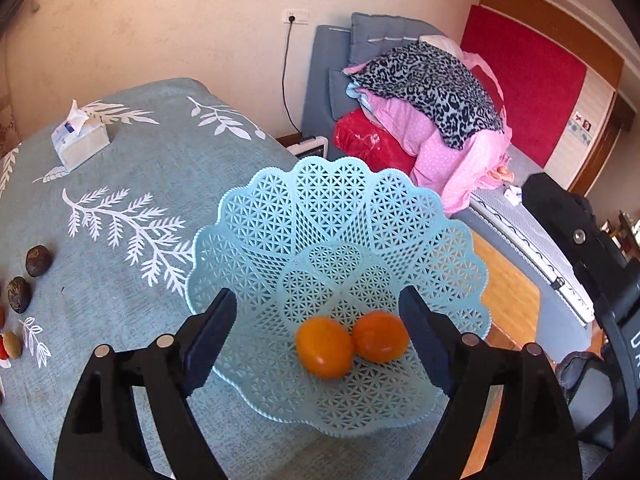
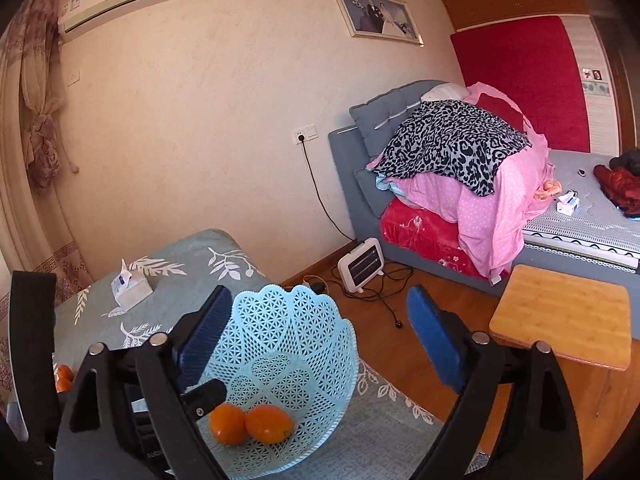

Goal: Organize fruits
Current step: 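Lower the left gripper's orange into the basket and open it, then move the left gripper back to the fruit toward the red tomato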

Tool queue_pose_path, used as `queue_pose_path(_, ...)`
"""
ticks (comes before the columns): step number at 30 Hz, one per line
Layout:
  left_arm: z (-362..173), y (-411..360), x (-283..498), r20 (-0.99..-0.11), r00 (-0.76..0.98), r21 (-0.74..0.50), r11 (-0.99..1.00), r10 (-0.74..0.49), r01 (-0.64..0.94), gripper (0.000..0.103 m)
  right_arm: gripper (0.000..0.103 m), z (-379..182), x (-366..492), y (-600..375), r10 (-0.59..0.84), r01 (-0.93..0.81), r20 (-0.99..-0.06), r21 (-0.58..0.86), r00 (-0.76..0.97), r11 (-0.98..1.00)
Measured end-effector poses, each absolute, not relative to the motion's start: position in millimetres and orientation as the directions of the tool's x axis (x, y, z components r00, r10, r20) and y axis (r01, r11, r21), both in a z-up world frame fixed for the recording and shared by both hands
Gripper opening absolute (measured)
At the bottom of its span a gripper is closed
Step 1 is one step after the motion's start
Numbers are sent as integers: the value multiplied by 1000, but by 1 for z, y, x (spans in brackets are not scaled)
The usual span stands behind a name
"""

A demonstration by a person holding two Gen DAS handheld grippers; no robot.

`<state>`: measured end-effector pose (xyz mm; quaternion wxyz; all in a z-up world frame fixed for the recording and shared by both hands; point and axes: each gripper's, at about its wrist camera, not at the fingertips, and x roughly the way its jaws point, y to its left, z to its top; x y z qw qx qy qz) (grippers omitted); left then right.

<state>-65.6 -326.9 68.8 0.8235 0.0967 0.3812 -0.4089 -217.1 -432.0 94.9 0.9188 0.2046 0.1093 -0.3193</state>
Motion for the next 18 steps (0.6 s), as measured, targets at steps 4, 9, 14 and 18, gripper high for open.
queue_pose_path(4,79,-313,-62,-675,448,-120,686,-586,718,91,97,95,-219,-433,-557,639,-318,319,768,700)
queue_pose_path(9,92,-290,-59,-614,510,-102,702,-602,705,94,97,97,-214,-423,-545,623,-308,294,780,724)
queue_pose_path(14,107,-258,-54,-556,539,-131,708,-632,694,94,97,105,-218,-409,-568,623,-259,265,781,736)
queue_pose_path(18,118,-235,-48,-542,568,-145,734,-620,663,94,100,109,-227,-406,-597,636,-219,272,772,722)
